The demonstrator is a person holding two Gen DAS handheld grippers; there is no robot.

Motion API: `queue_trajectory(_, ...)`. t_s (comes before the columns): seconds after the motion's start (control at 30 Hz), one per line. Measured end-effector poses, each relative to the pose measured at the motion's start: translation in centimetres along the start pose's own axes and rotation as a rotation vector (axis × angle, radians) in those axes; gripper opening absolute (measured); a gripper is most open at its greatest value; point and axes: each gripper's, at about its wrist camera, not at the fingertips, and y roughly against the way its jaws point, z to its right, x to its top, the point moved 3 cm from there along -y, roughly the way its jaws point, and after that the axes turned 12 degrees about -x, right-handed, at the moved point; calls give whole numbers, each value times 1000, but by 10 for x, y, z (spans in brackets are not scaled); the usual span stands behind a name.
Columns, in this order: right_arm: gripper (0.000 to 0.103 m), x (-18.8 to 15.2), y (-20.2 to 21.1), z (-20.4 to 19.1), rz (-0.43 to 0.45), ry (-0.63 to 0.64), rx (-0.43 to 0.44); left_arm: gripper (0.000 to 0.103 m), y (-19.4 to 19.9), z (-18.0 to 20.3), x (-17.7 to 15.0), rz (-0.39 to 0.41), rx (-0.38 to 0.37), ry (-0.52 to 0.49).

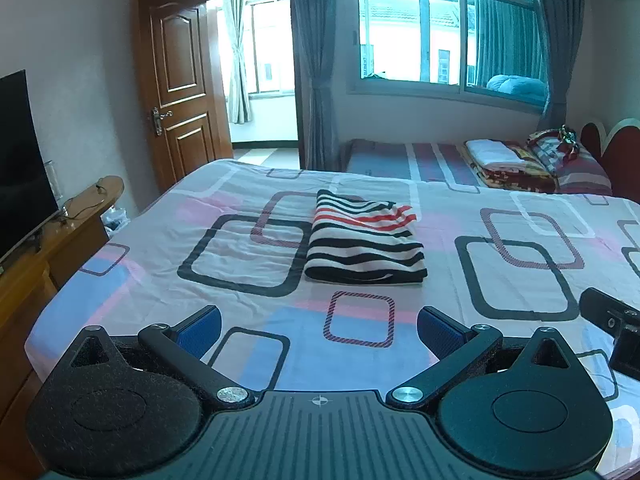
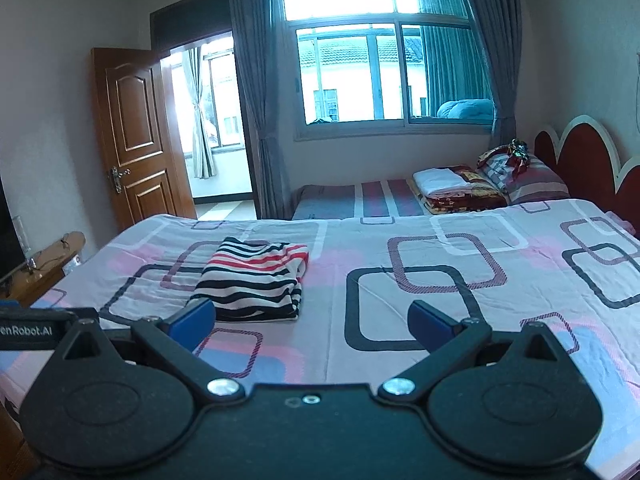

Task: Fold small clothes

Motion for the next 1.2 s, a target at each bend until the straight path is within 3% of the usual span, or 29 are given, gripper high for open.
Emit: queue_trajectory(1.2,102,-4,-10,7,-35,-10,-4,103,-13,1,-3,-21,-2,11)
